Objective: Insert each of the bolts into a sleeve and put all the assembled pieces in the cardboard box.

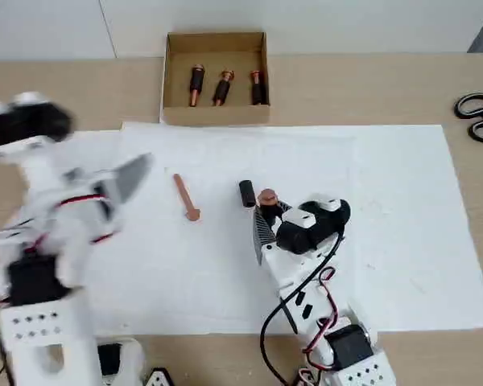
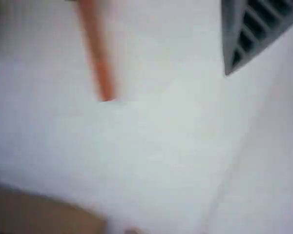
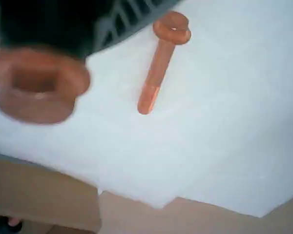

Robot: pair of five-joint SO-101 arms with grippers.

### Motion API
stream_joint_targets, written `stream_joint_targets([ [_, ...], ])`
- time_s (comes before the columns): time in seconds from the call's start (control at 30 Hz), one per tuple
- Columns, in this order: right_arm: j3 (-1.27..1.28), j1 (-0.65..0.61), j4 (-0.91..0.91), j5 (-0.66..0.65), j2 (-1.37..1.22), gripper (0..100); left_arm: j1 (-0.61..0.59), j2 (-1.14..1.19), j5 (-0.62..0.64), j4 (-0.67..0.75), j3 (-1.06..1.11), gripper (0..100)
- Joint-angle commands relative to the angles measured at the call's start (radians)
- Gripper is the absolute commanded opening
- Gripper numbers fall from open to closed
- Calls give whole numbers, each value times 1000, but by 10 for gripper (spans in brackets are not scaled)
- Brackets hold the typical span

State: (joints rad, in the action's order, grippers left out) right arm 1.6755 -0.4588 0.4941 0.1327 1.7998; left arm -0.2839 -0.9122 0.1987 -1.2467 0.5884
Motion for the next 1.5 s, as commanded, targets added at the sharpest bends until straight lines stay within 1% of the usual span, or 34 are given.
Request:
stream_joint_targets([
  [0.0,-3,31,-18,2,13,4,-183,-11,-144,-150,-41,368],
  [0.1,-64,53,4,-51,12,4,-253,-12,-238,-275,-42,368],
  [0.17,-147,62,44,-78,10,4,-281,-18,-261,-322,-44,368],
  [0.27,-278,79,50,-84,-8,4,-292,-18,-258,-348,-42,368],
  [0.37,-411,91,18,-126,-124,4,-287,-18,-258,-347,-41,368],
  [0.47,-528,127,-105,-146,-323,4,-287,-18,-258,-345,-41,368],
  [0.63,-730,142,-377,-147,-733,4,-287,-18,-258,-350,-41,368],
  [0.9,-1152,142,-618,-147,-1392,4,-288,-20,-258,-381,-41,368],
  [1.1,-1531,142,-650,-147,-1845,4,-288,-20,-258,-381,-41,368],
  [1.47,-2225,185,-645,-143,-2548,4,-287,-20,-258,-381,-41,368],
])
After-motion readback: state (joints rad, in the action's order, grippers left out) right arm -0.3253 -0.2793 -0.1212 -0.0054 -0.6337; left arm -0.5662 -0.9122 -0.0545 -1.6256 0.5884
